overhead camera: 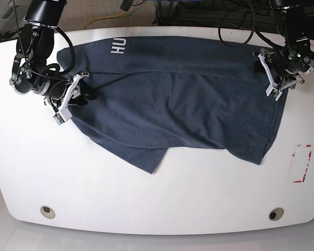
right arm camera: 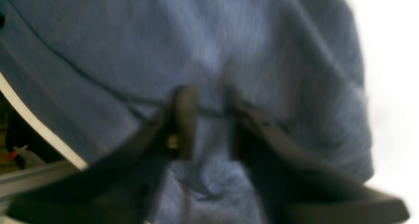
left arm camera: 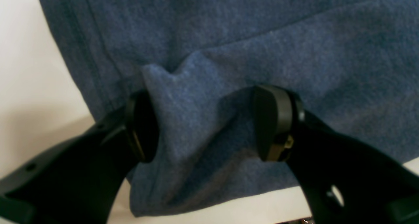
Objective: Fold the T-shirt properly
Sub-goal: 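Grasp the shirt edge with both grippers and smooth it flat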
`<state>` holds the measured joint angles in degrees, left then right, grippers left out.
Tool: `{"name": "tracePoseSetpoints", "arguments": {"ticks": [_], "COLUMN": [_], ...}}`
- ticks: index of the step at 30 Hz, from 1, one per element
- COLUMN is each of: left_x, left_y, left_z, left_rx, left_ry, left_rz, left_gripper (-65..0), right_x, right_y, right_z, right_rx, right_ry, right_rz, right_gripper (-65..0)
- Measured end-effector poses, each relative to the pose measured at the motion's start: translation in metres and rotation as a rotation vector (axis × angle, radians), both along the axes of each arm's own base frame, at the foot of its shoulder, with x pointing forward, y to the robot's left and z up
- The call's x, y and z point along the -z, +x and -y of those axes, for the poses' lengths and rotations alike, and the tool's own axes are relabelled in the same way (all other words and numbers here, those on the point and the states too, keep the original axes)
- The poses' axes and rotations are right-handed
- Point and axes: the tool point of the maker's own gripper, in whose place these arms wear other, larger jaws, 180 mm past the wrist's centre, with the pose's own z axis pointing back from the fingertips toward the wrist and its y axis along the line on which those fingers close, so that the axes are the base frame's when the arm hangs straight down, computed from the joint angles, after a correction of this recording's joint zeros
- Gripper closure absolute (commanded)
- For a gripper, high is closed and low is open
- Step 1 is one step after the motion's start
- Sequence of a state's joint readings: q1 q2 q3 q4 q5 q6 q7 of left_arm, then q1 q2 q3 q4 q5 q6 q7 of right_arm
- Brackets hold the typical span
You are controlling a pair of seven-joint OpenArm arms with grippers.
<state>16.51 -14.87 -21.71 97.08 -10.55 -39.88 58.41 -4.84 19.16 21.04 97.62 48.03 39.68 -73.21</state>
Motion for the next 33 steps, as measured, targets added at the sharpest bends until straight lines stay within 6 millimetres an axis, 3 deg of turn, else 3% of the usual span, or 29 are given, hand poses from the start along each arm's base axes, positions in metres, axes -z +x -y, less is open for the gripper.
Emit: {"name": "tracePoseSetpoints", "arguments": {"ticks": [5,14,18,20,22,33], "left_x": [0.0,0.001,0.004,0.003,0.003,0.004], "left_y": [0.0,0.001,0.002,0.002,0.003,0.002], "left_z": [0.0,0.003,0.004,0.005,0.005,0.006], "left_rx": [0.0,0.003,-0.006,-0.006,-0.006,-0.006], "left_ry": [0.001,-0.023,-0.048,-0.048,-0.049,-0.055], "left_rz": [-0.001,0.032,0.036,0.037,0.039,0.042], "left_gripper": [-39.9,-39.9,-39.9,-39.9,-39.9,-39.9], "right_x": [0.02,0.045,0.047,0.045,0.045,0.039], "right_y": [-0.02,-0.033,-0.034,-0.033,-0.033,-0.024], "right_z": [0.005,0.008,0.01,0.008,0.007,0.004], "right_rx": [0.008,0.026,0.025,0.025,0.025,0.063], "right_ry": [-0.009,-0.098,-0.108,-0.093,-0.091,-0.048], "right_rz": [-0.081,-0.15,-0.154,-0.148,-0.147,-0.098], "right_gripper": [-37.7,-36.9,-23.3,-10.6,-2.5,0.0]}}
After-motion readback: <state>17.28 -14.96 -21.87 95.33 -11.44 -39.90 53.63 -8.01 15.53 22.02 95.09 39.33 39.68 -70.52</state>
